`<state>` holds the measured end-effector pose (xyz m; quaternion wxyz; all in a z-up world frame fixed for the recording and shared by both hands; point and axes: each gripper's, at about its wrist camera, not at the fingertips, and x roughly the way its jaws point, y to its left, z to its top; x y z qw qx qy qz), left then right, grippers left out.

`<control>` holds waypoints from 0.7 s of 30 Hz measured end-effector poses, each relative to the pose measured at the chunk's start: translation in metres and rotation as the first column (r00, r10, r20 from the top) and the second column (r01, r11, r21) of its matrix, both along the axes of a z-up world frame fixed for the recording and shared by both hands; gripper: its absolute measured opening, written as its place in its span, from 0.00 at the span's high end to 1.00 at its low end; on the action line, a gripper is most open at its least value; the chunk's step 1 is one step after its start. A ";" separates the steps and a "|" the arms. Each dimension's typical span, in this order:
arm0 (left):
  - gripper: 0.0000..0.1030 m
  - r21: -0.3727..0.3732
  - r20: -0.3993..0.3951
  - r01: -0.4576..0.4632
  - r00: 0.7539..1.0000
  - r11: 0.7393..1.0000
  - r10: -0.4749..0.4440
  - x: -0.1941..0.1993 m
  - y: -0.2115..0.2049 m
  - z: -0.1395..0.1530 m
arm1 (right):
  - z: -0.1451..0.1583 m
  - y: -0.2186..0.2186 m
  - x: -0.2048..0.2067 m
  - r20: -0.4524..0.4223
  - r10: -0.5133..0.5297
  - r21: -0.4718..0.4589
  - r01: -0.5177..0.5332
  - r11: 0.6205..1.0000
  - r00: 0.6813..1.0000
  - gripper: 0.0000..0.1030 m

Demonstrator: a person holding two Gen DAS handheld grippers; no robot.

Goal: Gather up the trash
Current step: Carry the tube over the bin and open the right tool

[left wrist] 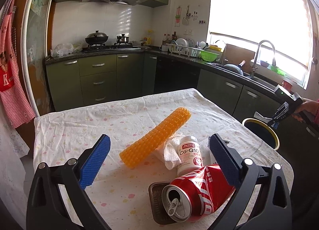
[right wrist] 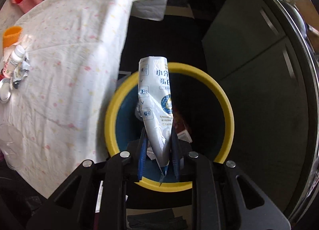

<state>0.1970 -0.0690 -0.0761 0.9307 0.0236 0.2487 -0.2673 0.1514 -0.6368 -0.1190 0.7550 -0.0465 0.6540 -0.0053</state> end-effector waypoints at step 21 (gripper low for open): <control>0.05 0.053 -0.065 0.037 0.997 0.998 -0.033 0.013 -0.008 0.001 | 0.005 0.042 -0.041 0.120 -0.081 0.135 0.065 0.989 0.989 0.60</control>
